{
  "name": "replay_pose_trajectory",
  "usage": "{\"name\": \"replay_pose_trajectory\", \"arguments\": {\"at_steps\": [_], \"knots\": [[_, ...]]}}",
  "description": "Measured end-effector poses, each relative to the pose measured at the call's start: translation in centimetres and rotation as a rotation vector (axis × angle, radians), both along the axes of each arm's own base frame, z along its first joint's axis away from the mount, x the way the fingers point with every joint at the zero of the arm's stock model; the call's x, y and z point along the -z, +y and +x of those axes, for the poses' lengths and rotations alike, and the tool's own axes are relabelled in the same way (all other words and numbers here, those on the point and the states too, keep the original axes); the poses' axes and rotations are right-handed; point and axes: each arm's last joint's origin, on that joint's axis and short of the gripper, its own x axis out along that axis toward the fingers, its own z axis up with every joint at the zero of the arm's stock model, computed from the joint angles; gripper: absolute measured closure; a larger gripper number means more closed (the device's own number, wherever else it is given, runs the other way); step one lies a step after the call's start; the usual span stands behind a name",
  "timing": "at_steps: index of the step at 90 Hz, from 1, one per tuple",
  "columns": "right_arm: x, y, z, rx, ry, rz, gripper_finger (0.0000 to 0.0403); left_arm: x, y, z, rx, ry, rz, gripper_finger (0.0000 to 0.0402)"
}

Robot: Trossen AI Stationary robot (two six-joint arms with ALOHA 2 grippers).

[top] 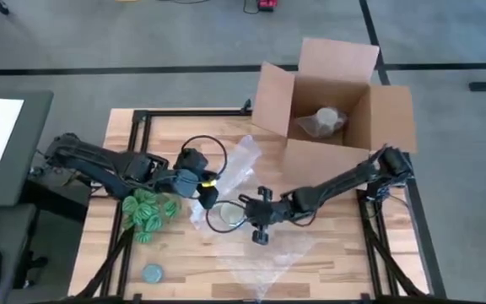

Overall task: Wrap mug
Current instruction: Wrap the blue mug with bubble wrap

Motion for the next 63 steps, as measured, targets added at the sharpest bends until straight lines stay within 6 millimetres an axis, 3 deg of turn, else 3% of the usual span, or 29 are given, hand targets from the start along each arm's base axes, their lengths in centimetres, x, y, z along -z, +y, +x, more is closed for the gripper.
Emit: {"name": "replay_pose_trajectory", "arguments": {"at_steps": [29,45,63], "knots": [[0.7,0.2,0.5,0.028,-0.011,0.029,0.0360,-3.3,0.2,-0.6,0.052,-0.033,0.057,0.0401],[0.6,0.1,0.5,0.051,-0.016,0.041,0.0359,-3.4,0.1,-0.7,0.054,-0.030,0.055,0.0402],[-1.0,-0.2,-0.2,0.106,-0.059,0.004,0.0359,-3.2,-0.3,-0.9,0.072,-0.009,0.059,0.0401]]}}
